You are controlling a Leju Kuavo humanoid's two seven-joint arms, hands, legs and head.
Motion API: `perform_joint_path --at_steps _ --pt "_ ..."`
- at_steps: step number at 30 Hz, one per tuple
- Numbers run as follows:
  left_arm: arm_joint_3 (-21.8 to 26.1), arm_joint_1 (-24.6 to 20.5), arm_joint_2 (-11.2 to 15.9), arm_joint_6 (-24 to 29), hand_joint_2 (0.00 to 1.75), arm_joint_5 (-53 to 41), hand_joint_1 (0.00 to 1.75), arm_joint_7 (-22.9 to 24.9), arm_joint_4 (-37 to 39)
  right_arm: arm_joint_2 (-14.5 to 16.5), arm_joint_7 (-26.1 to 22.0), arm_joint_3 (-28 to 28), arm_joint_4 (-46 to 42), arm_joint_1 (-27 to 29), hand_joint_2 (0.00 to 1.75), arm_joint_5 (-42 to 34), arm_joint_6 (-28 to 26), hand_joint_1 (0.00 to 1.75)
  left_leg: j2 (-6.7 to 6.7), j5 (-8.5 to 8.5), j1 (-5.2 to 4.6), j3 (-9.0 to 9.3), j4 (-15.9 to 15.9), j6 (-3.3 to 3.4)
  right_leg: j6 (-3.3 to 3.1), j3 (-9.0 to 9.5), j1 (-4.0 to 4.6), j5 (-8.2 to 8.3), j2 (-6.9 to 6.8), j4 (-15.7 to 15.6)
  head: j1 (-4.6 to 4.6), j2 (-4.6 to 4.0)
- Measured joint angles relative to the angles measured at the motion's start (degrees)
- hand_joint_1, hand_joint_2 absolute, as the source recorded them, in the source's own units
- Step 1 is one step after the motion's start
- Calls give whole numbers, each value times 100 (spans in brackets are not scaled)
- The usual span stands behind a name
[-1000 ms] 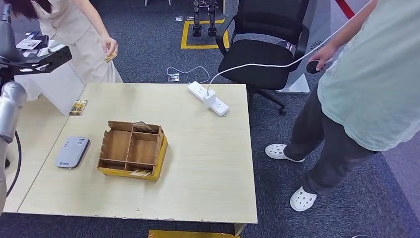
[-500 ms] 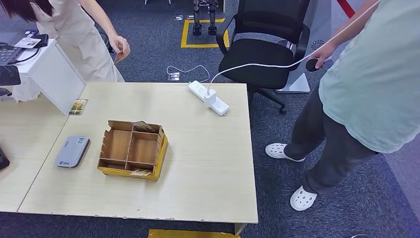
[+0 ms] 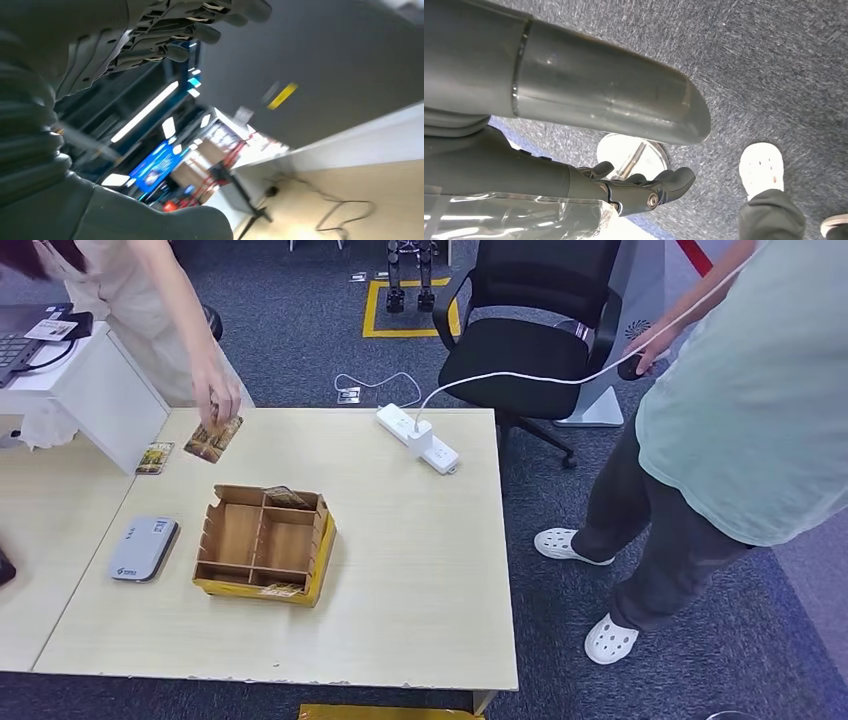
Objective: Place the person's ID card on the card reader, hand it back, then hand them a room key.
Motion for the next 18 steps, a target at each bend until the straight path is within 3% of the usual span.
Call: perform_joint_path --at_steps 3,5,8,10,13,18 --pt "-419 829 592 1419 175 924 0 658 20 3 -35 -89 10 66 0 -48 -54 0 7 -10 -1 6 -3 -12 -5 -2 -1 -11 12 -1 -2 1" --pt "-746 1640 855 2849 175 1686 0 1231 153 4 -38 -145 22 118 0 -63 -88 0 8 -14 -10 14 -7 -14 -5 0 -9 -20 14 -3 1 1" --pt "-1068 3183 814 4927 175 2887 0 1811 699 11 -38 -204 48 178 0 -58 -139 0 7 -17 -20 25 -13 -14 -4 -3 -20 -29 13 -6 -2 1" --pt "-1109 4190 552 5705 175 3493 0 1924 1209 18 -38 -231 66 208 0 -32 -169 0 9 -18 -20 26 -14 -13 -4 -6 -19 -31 16 -7 -2 1" --pt "-960 5428 -116 6052 175 3769 0 1693 2205 21 -21 -259 82 241 0 4 -192 0 19 -18 -22 29 -14 -13 -4 -3 -21 -30 23 -8 -3 0" --pt "-378 6493 -1845 6036 175 4285 0 540 4494 21 13 -306 103 285 0 23 -257 0 27 -26 -23 32 -14 -5 -1 13 -23 -27 27 -8 -6 0"
